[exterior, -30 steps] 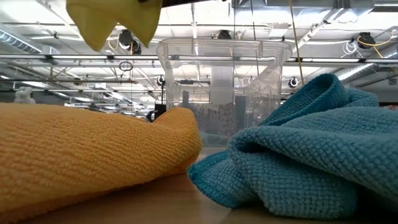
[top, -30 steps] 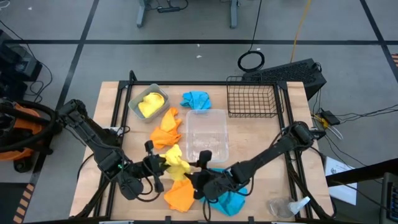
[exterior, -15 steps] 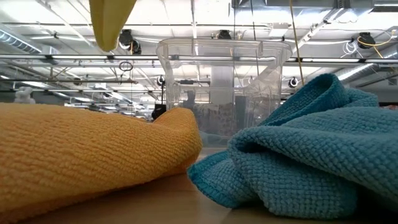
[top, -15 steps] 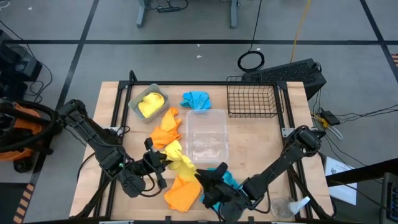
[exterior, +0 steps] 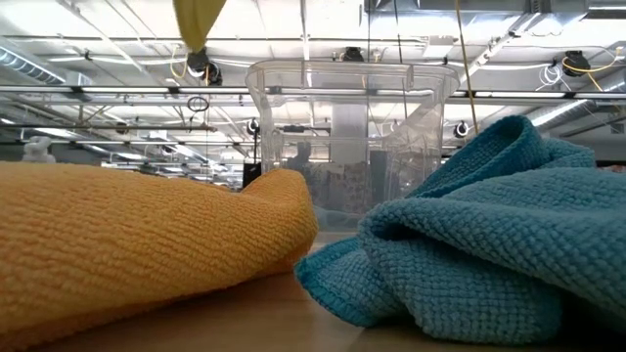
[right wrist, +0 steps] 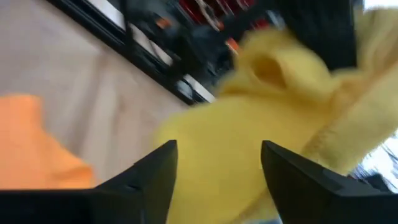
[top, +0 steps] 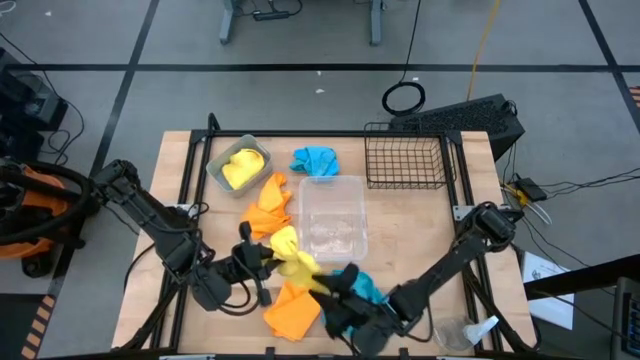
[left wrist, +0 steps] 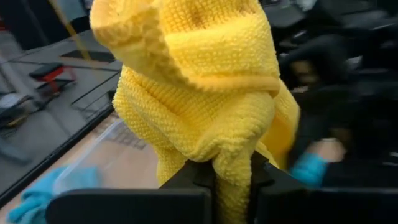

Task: Sort microfiber towel by color & place in baskets
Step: Put the yellow towel into the gray bin

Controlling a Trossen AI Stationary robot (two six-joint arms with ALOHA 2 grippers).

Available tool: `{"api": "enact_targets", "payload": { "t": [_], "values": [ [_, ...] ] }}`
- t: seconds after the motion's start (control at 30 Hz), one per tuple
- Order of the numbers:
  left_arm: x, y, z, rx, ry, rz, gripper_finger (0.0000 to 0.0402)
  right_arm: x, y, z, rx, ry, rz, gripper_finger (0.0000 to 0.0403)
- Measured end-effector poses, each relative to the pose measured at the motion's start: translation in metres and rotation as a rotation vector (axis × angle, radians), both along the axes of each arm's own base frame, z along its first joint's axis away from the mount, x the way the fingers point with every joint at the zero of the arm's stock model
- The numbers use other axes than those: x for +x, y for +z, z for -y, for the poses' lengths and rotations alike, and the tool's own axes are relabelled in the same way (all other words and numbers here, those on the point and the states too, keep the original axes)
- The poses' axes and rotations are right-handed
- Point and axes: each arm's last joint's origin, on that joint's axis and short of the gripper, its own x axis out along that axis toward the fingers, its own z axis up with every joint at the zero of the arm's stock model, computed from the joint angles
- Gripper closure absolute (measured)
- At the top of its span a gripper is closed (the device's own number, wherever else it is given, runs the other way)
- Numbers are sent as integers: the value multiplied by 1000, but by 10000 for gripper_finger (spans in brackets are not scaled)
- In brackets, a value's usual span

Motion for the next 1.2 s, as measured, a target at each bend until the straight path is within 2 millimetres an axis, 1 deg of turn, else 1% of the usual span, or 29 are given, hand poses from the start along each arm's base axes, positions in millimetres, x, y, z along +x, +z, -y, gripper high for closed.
{"api": "enact_targets", "payload": {
  "t": [0.17, 0.27, 0.3, 0.37, 0.43, 0.5, 0.63, 0.7, 0.83, 0.93, 1.07, 1.2],
  "values": [
    [2, 4, 3, 3, -87, 2, 375, 9, 2, 22, -107, -237, 33, 128],
    [3, 1, 5, 7, -120, -14, 375, 12, 8, 29, -131, -265, 30, 102],
    [4, 0, 6, 12, -121, -18, 375, 13, 11, 30, -111, -244, 38, 97],
    [7, -3, 7, 32, -123, -27, 375, 13, 19, 29, -51, -148, 49, 90],
    [11, -6, 8, 40, -118, -32, 375, 14, 26, 29, 31, -35, 69, 88],
    [14, -10, 7, 46, -111, -42, 375, 16, 32, 28, 107, 41, 106, 89],
    [19, -11, 9, 55, -106, -22, 375, 20, 38, 32, 206, 99, 162, 93],
    [21, -11, 11, 78, -116, -14, 375, 21, 40, 34, 245, 100, 183, 98],
    [23, -11, 13, 94, -138, -6, 375, 25, 40, 38, 272, 98, 197, 123],
    [24, -11, 14, 107, -170, -13, 375, 27, 40, 40, 275, 113, 197, 155],
    [25, -12, 17, 110, -244, -21, 363, 26, 40, 38, 251, 122, 187, 221],
    [25, -12, 18, 109, -279, -25, 313, 26, 39, 38, 227, 120, 167, 311]
  ]
}}
